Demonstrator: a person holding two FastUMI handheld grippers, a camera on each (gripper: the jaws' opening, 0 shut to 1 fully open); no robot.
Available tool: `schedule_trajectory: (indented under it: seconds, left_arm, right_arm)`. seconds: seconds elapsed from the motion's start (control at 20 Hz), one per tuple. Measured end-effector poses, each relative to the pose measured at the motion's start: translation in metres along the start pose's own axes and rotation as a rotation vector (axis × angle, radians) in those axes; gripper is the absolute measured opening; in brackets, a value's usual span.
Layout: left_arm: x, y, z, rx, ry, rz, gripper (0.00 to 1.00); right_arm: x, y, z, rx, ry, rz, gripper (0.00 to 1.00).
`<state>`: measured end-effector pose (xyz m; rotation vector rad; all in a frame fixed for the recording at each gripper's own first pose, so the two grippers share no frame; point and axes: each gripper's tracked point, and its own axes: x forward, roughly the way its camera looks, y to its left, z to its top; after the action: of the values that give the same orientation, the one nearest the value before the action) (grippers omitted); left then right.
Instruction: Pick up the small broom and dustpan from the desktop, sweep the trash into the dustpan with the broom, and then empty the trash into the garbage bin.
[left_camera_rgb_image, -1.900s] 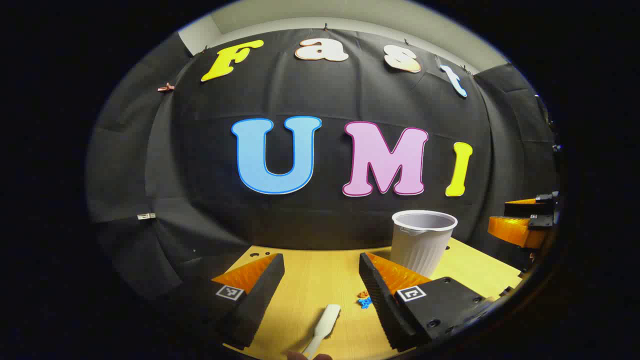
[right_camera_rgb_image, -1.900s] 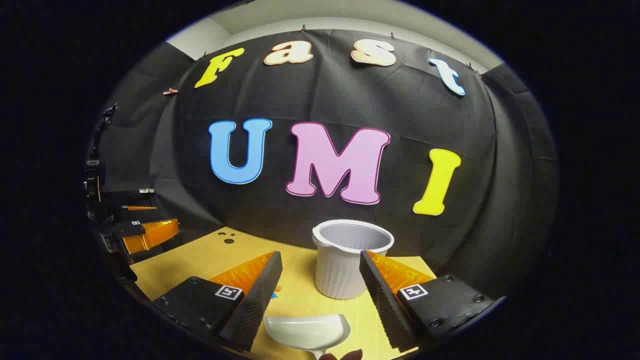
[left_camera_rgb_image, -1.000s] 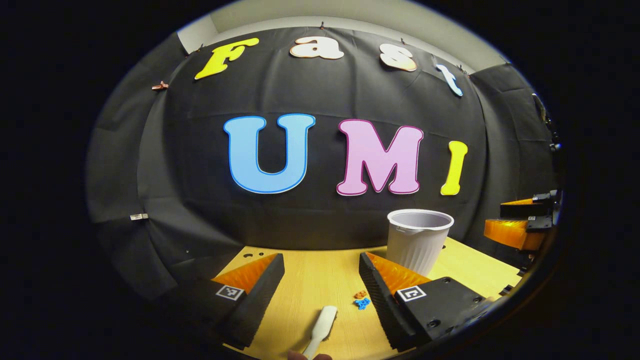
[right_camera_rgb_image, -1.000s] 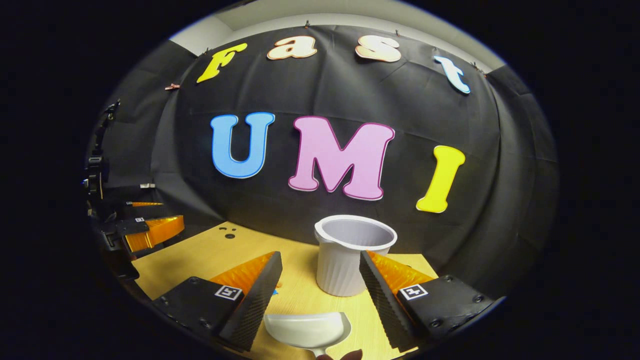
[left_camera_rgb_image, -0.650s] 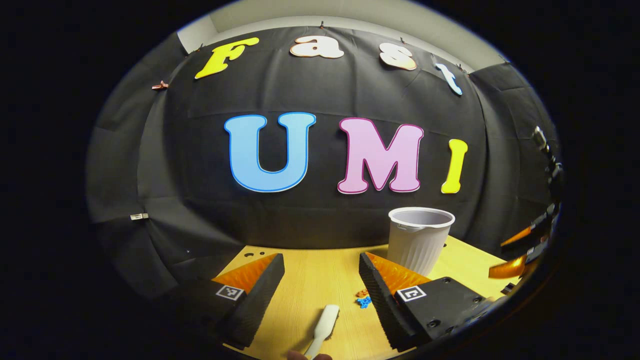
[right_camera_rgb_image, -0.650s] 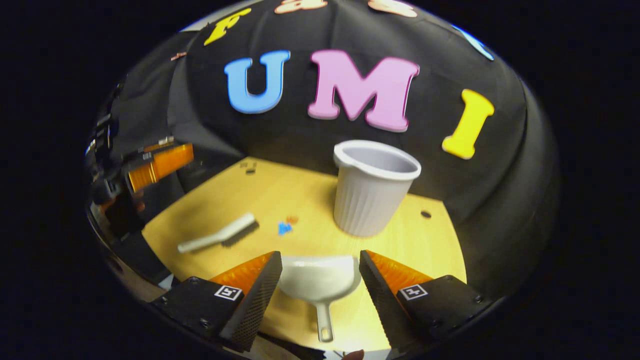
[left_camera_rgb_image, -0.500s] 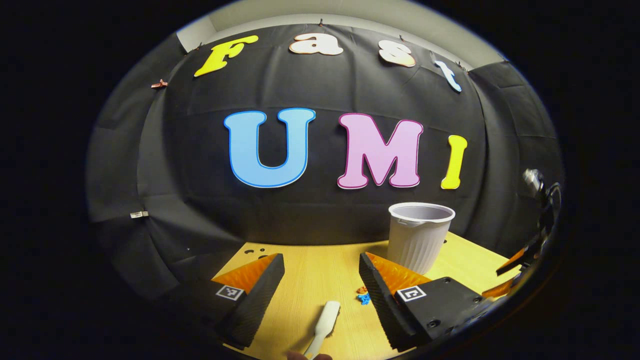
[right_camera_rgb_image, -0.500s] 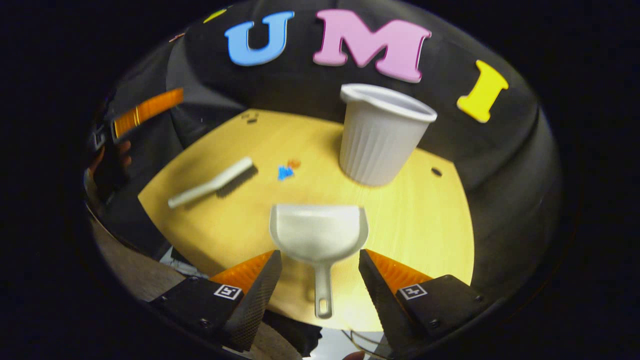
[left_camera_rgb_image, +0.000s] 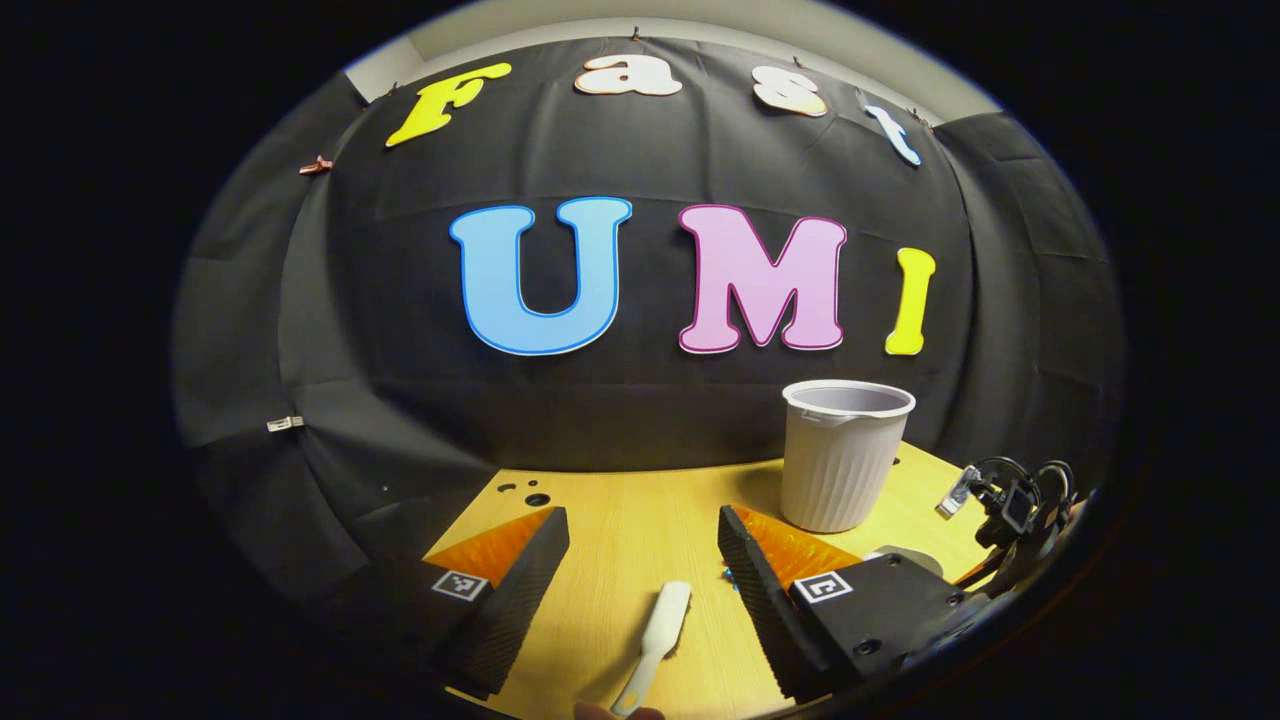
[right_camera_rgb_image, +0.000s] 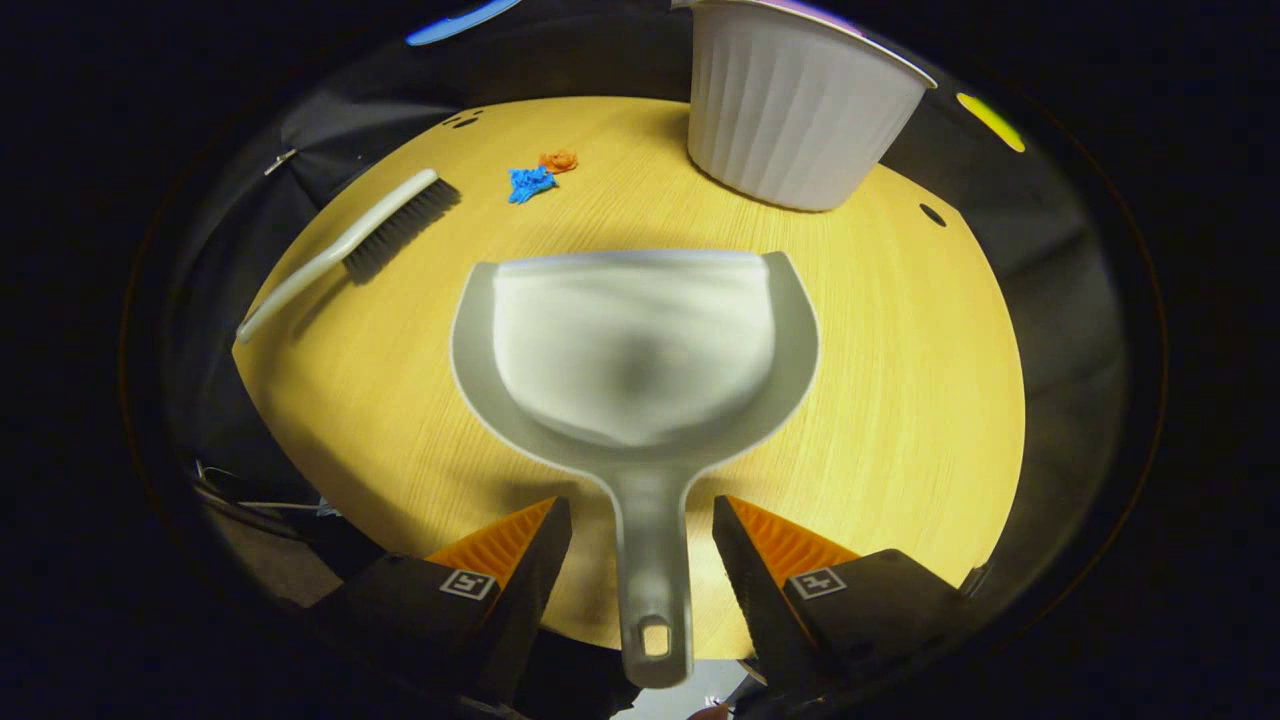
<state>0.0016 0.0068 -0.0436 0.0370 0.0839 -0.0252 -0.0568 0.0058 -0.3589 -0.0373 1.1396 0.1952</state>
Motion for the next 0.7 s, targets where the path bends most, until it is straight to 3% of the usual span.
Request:
schedule_trajectory:
  seconds: [0.15,0.4,0.5,0.7]
  left_arm:
    - [0.000,0.003,-0.003,-0.002,0.009,0.012,0.95]
    - [0.004,0.003,-0.010,-0.005,0.033,0.023,0.95]
    - [0.006,0.002,-0.017,-0.012,0.055,0.028,0.95]
    - [0.006,0.003,-0.034,-0.029,0.110,0.043,0.95]
  right_arm:
    - [0.015,0.000,0.009,0.009,0.018,0.002,0.84]
    - [0.022,-0.001,0.013,0.039,0.034,0.019,0.56]
    - [0.021,0.000,0.015,0.019,0.023,0.022,0.40]
    - [0.021,0.001,0.015,0.004,0.019,0.036,0.38]
